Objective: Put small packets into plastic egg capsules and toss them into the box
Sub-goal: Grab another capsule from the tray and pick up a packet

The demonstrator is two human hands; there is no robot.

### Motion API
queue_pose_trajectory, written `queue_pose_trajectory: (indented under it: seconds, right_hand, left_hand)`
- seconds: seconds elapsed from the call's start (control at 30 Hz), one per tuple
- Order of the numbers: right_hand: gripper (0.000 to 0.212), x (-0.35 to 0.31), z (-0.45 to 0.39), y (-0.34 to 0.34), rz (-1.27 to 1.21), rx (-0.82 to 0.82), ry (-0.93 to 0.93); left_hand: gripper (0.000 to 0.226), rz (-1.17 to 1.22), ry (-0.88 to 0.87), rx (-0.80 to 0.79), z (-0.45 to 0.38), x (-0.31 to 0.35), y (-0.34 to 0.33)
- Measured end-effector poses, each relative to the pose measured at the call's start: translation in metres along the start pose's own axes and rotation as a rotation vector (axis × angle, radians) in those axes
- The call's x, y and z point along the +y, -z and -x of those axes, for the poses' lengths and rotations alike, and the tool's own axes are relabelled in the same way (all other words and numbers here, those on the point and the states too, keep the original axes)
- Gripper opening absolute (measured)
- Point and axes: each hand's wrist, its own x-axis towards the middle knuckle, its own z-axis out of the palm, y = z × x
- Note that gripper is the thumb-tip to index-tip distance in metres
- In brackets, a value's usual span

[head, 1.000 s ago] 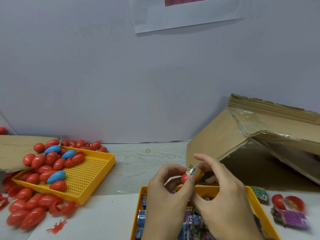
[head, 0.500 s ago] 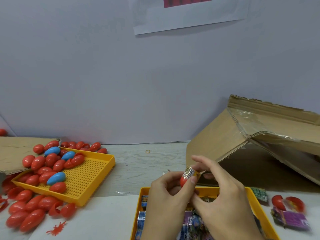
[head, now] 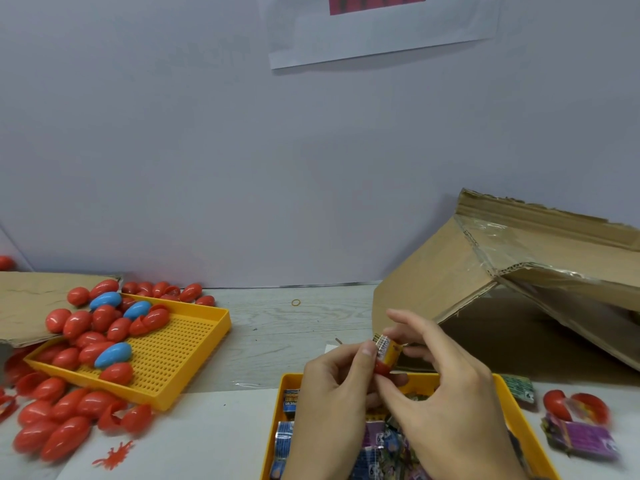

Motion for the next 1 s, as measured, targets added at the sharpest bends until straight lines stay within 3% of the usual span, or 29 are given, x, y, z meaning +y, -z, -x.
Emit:
queue_pose_trajectory:
  seconds: [0.17, 0.33, 0.63, 1.0]
  right_hand:
    - [0.074, 0.0009, 0.0005, -0.0003, 0.000, -0.014, 0.003]
    - [0.074, 0.0024, 0.0001, 0.0010, -0.002, -0.050, 0.010]
    - [0.072, -0.0002, -0.0004, 0.0028, -0.028, -0.081, 0.005]
    - [0.073, -0.0009, -0.0011, 0.0021, -0.013, -0.073, 0.014]
  left_hand:
    - [0.016, -0.040, -0.014, -0.021, 0.0001, -0.0009, -0.0008]
    - [0.032, -0.102, -0.025, -0.082, -0.0015, -0.0033, 0.0037]
    - [0.017, -0.100, -0.036, -0.070, -0.0022, -0.0034, 0.0048]
    - [0.026, -0.054, -0.005, -0.101, -0.0025, -0.0017, 0.0043]
